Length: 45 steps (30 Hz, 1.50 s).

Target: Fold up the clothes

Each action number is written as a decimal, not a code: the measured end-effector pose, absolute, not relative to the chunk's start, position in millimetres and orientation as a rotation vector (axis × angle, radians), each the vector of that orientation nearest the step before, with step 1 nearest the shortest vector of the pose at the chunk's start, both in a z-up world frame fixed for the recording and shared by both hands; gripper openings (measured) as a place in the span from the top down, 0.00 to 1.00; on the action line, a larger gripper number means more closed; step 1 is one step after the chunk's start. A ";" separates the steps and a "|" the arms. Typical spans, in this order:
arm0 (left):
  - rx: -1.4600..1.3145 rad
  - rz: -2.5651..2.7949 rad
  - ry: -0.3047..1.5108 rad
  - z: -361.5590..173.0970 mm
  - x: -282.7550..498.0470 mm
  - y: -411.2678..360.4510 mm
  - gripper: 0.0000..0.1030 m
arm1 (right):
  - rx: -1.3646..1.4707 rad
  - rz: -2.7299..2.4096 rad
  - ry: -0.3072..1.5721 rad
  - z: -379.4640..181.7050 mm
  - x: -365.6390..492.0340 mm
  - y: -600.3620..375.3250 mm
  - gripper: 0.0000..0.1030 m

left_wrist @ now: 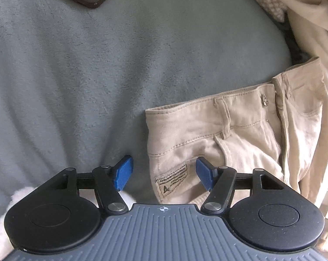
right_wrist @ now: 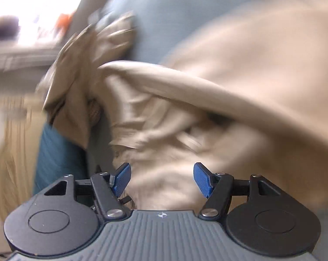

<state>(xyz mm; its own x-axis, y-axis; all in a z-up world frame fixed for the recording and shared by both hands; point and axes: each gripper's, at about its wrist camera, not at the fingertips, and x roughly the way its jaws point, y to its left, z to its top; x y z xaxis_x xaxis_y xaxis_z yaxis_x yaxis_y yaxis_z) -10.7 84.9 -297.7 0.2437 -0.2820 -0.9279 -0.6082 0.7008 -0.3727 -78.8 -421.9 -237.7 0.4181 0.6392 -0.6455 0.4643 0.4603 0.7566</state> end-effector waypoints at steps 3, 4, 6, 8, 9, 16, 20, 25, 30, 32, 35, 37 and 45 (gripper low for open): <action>-0.805 0.251 1.312 -297.5 -12.2 80.8 0.38 | 1.365 -0.045 1.167 -260.2 -148.8 -455.6 0.35; -0.794 0.240 1.302 -296.9 -12.4 78.7 0.40 | 1.423 -0.114 1.144 -266.8 -172.0 -466.1 0.35; -0.759 0.215 1.287 -294.9 -12.3 74.0 0.48 | 1.534 -0.242 1.079 -278.9 -215.6 -484.4 0.35; -0.729 0.212 1.281 -294.2 -13.1 72.1 0.48 | 1.631 -0.354 1.003 -294.5 -250.0 -493.8 0.35; -0.723 0.216 1.279 -294.2 -13.7 71.9 0.49 | 1.670 -0.404 0.972 -302.4 -263.7 -496.5 0.35; -0.616 0.226 1.244 -282.9 -16.3 55.2 0.74 | 1.790 -0.469 0.804 -331.3 -280.1 -491.2 0.29; -0.565 0.234 1.221 -273.3 -16.6 44.8 0.88 | 1.730 -0.407 0.757 -319.6 -253.4 -488.1 0.30; -0.572 0.278 1.185 -263.6 -20.2 38.9 0.92 | 1.701 -0.448 0.779 -329.4 -228.5 -487.9 0.31; -0.622 0.294 1.141 -248.0 -32.5 46.4 0.94 | 1.670 -0.403 0.733 -319.2 -225.7 -482.4 0.80; -0.639 0.293 1.123 -241.5 -37.6 49.9 0.94 | 1.659 -0.395 0.736 -314.5 -227.3 -480.9 0.92; -0.651 0.276 1.101 -231.9 -45.8 52.6 0.95 | 1.626 -0.383 0.741 -301.8 -230.0 -476.8 0.95; -0.658 0.265 1.089 -227.4 -51.3 52.3 0.95 | 1.611 -0.375 0.735 -291.6 -233.7 -473.4 0.96; -0.688 0.220 1.087 -216.2 -89.0 66.0 0.95 | 1.589 -0.368 0.673 -258.0 -272.0 -463.8 0.98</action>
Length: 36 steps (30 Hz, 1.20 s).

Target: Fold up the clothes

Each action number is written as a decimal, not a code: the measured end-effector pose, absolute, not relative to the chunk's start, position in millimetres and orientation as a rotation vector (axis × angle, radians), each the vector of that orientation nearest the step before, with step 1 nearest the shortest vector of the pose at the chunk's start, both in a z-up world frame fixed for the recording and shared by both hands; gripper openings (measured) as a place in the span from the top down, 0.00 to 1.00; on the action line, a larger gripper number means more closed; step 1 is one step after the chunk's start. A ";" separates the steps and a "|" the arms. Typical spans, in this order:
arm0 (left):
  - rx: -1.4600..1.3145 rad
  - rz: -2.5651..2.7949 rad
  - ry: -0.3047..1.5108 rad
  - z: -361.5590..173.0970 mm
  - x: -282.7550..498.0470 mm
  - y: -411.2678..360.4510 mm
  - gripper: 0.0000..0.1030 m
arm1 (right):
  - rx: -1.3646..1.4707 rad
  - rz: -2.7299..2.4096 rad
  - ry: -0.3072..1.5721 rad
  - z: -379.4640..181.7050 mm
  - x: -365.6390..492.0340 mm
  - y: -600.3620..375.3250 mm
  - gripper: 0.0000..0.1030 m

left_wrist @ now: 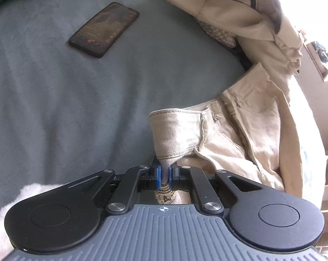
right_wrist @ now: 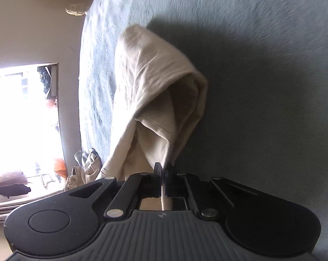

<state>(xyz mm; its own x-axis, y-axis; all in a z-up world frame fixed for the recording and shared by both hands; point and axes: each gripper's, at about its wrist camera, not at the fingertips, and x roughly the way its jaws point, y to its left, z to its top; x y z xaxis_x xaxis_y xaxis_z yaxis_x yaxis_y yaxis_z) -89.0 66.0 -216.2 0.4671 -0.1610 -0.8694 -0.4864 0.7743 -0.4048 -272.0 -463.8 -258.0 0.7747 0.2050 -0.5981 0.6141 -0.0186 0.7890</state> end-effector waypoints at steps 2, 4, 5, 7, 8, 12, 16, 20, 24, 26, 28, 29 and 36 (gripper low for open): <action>-0.700 0.217 1.091 -216.2 -100.3 72.3 0.95 | 1.585 -0.369 0.657 -251.0 -285.6 -459.6 0.98; -0.724 0.220 1.100 -218.0 -109.9 79.0 0.95 | 1.585 -0.375 0.645 -245.0 -299.0 -454.6 0.98; -0.730 0.218 1.103 -218.4 -114.0 81.1 0.95 | 1.587 -0.381 0.640 -242.6 -305.2 -451.7 1.00; -0.735 0.209 1.106 -218.7 -121.3 83.9 0.95 | 1.580 -0.392 0.642 -240.3 -311.2 -446.7 1.00; -0.732 0.199 1.108 -219.5 -121.5 84.5 0.95 | 1.577 -0.398 0.643 -239.2 -314.0 -444.2 1.00; -0.710 0.172 1.136 -227.1 -110.7 83.3 0.93 | 1.558 -0.403 0.693 -238.1 -308.3 -438.2 0.98; -0.713 0.172 1.163 -234.9 -101.1 83.9 0.93 | 1.202 -0.436 0.858 -208.7 -293.5 -442.6 0.97; -0.697 0.164 1.190 -240.9 -97.7 81.4 0.93 | 0.834 -0.358 0.912 -157.6 -270.4 -437.7 0.96; -0.680 0.163 1.223 -244.6 -90.2 78.6 0.93 | 0.560 -0.189 0.889 -122.1 -223.5 -418.6 0.62; -0.663 0.163 1.240 -245.5 -86.0 77.8 0.93 | 0.436 -0.072 0.877 -119.4 -171.6 -391.8 0.45; -0.644 0.165 1.266 -247.0 -81.0 76.4 0.93 | 0.311 0.047 0.876 -114.0 -125.8 -354.7 0.33; -0.632 0.164 1.279 -247.7 -78.3 75.6 0.93 | 0.245 0.109 0.879 -112.7 -103.2 -334.1 0.26; -0.567 0.161 1.362 -254.1 -58.3 70.9 0.93 | -0.291 0.300 0.963 -171.8 34.7 -198.9 0.20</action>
<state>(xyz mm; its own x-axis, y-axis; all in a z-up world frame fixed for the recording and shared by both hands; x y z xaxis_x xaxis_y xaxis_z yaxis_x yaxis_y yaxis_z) -58.3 70.9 -254.1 0.2197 -0.2123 -0.9522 -0.4283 0.8560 -0.2897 34.7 -198.9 -171.8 0.5366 0.1200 -0.8353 -0.3751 0.9206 -0.1086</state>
